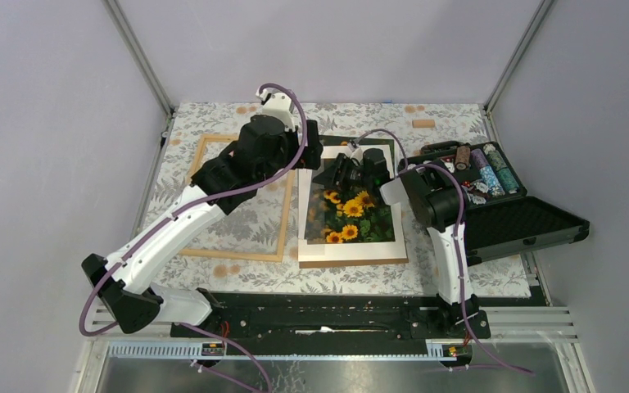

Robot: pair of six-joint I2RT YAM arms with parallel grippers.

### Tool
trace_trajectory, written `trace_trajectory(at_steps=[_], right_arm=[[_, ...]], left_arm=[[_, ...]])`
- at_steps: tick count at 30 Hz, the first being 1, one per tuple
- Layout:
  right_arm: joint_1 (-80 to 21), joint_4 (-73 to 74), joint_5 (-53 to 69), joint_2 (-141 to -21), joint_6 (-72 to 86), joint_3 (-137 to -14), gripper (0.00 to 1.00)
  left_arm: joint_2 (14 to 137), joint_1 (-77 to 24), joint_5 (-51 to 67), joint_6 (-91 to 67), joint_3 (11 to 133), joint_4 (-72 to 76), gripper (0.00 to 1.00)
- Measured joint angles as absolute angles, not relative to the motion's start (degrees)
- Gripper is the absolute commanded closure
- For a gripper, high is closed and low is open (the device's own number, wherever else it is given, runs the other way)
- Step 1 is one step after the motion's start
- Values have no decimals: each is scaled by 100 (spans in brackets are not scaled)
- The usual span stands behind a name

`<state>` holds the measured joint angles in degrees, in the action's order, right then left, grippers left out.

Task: Put the photo into the frame
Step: Place the photo frame item in the photo frame.

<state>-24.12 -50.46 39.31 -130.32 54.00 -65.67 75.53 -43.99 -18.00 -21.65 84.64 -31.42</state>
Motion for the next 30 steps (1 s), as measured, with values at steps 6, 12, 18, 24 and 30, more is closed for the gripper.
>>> trace_trajectory(at_steps=[6, 12, 18, 24, 30], right_arm=[[-2438, -5212, 4021, -13159, 5688, -6659, 46], [-2477, -5461, 3940, -13423, 6106, -6901, 52], [-2578, -5776, 3870, -13727, 6425, -7131, 65], [-2582, -6344, 3972, -13931, 6807, -7148, 88], [-2593, -6497, 3994, -13972, 6827, -7148, 100]], left_arm=[[7382, -4355, -1787, -2078, 7778, -2536, 1], [7168, -4189, -1809, -2043, 7220, -2462, 1], [6947, -4185, -1855, -2014, 7194, -2263, 1], [6943, -4182, -2018, -1984, 7105, -2126, 2], [6943, -4145, -2224, -1927, 6882, -1984, 2]])
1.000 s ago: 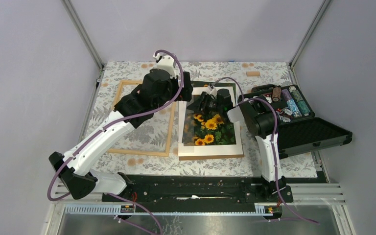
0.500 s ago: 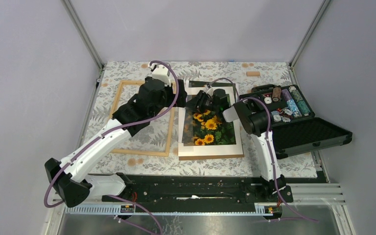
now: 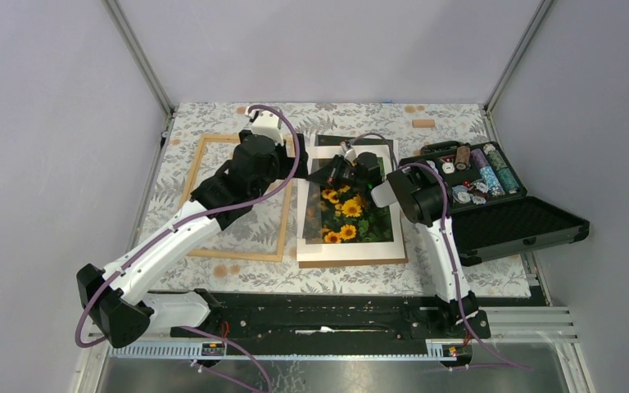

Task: Put the photo into the frame
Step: Place the photo frame item in the photo frame.

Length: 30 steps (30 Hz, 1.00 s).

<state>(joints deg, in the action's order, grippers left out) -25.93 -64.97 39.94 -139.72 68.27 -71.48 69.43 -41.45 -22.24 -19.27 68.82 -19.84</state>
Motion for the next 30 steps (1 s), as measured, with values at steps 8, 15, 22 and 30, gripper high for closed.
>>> trace_trajectory(at_steps=[8, 15, 22, 30], right_arm=[[-2871, -6090, 3841, -13837, 6121, -7210, 100], [-3240, -5889, 3850, -13837, 5682, -7522, 100], [-3258, -5852, 3824, -13847, 5605, -7929, 100], [-3271, -5924, 3769, -14108, 5771, -8527, 100]], left_arm=[[6943, -4001, -2211, -1931, 6882, -1953, 1], [6866, -3988, -2130, -1933, 6882, -1957, 1], [6670, -3660, -1885, -2043, 6882, -1946, 1], [6670, -3380, -1525, -2206, 6882, -1946, 1]])
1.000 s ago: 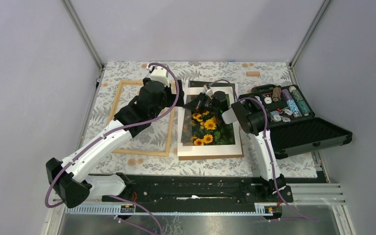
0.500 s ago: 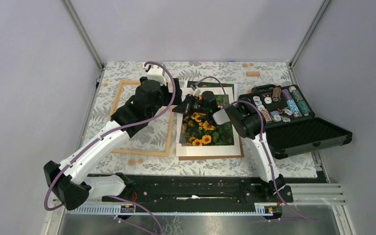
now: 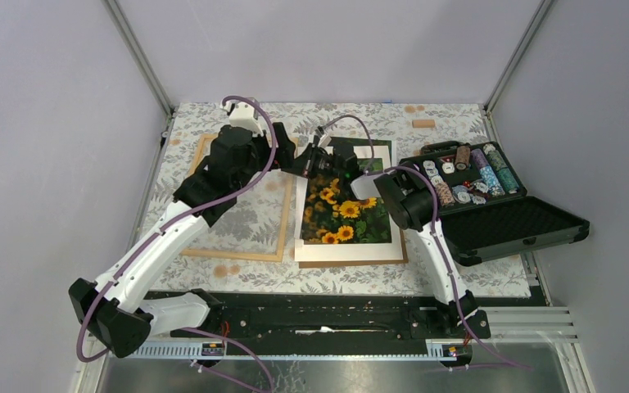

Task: Put the photo into the frame
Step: Place the photo frame item in the photo frame.

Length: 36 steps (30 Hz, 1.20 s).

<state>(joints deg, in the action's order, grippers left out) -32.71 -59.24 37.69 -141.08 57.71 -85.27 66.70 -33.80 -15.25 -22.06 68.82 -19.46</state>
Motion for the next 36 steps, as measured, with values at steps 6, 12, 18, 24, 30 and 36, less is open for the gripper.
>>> trace_trajectory(at_steps=[6, 12, 18, 24, 30, 36], right_arm=[[-3301, -5854, 3671, -14396, 5863, -8888, 100], [-3365, -5714, 3590, -14543, 5889, -9072, 100], [-3400, -5636, 3533, -14654, 5951, -9225, 100], [-3400, -5555, 3465, -14724, 5990, -9308, 100], [-3400, -5454, 3365, -14752, 6047, -9371, 100], [-3402, -5400, 3260, -14868, 6250, -9498, 100]], left_arm=[[6670, -3284, -1345, -2281, 6882, -1946, 1], [6670, -3223, -1221, -2338, 6882, -1944, 1], [6681, -3212, -1170, -2381, 6882, -1946, 1], [6685, -3212, -1131, -2386, 6882, -1944, 1], [6687, -3183, -1109, -2390, 6882, -1944, 1], [6716, -3151, -1096, -2403, 6882, -1942, 1]])
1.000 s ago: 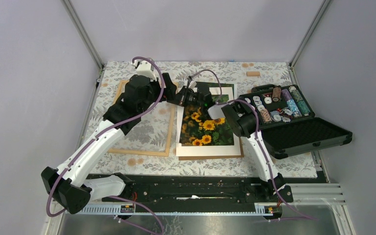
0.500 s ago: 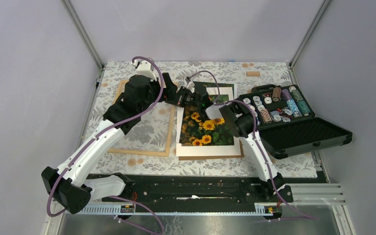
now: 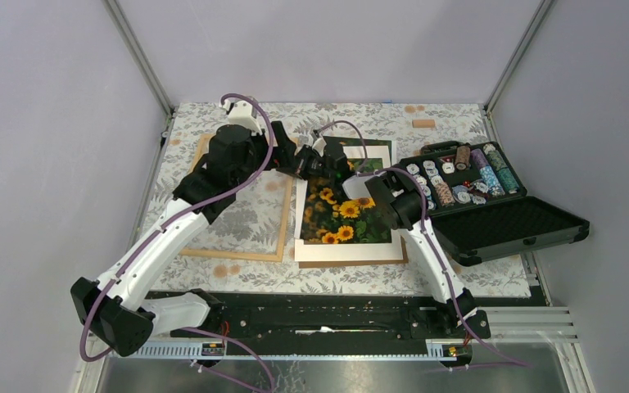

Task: Put the photo into the frame
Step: Place the photo frame item in the photo frame.

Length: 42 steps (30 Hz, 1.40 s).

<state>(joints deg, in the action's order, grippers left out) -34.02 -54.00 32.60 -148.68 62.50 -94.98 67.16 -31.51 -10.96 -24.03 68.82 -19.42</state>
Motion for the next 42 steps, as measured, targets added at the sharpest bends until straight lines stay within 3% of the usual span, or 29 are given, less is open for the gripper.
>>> trace_trajectory(at_steps=[34, 36, 39, 42], right_arm=[[-3395, -5196, 2536, -14722, 8040, -8947, 100], [-3411, -5037, 2449, -14676, 8014, -8947, 90], [-3439, -4803, 2338, -14610, 7933, -8947, 82], [-3459, -4595, 2318, -14556, 7811, -8978, 63]], left_arm=[[6954, -2954, -832, -2554, 6882, -1911, 1], [7039, -2860, -803, -2552, 6882, -1894, 1], [7231, -2705, -923, -2550, 6910, -1933, 1], [7428, -2536, -1055, -2545, 7043, -2143, 1]])
